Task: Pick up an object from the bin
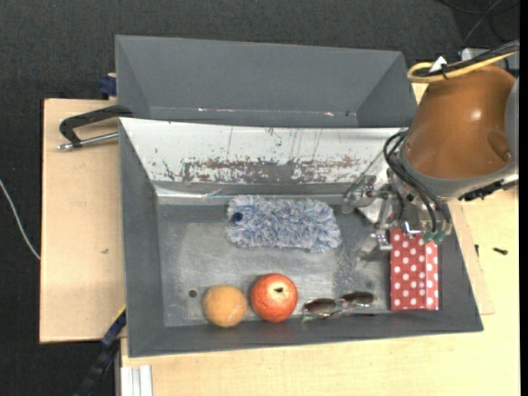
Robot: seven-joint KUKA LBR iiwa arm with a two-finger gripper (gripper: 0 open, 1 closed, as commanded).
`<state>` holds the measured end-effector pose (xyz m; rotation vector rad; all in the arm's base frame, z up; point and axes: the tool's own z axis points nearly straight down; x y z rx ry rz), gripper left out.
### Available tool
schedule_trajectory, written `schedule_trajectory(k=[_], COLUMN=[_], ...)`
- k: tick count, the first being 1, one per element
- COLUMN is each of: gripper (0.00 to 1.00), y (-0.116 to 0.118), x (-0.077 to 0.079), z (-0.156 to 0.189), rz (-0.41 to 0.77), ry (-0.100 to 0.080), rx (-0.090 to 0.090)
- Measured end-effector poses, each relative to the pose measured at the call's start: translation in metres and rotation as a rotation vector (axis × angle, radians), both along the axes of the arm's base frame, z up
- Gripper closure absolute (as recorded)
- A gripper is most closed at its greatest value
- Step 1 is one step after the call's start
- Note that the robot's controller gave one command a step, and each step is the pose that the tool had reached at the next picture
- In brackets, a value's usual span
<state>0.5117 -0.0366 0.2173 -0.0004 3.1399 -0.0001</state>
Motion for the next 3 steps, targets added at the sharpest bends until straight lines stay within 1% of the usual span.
schedule_trajectory(k=[1, 2, 3], gripper=[0.00, 0.00, 0.00], y=[0.000, 0.031, 0.074], x=[0.000, 0.026, 0.054], z=[0.000, -0.039, -0.046], rz=[0.000, -0.075, -0.064], ry=[0.000, -0.006, 0.005], rx=[0.000, 0.000, 0.001])
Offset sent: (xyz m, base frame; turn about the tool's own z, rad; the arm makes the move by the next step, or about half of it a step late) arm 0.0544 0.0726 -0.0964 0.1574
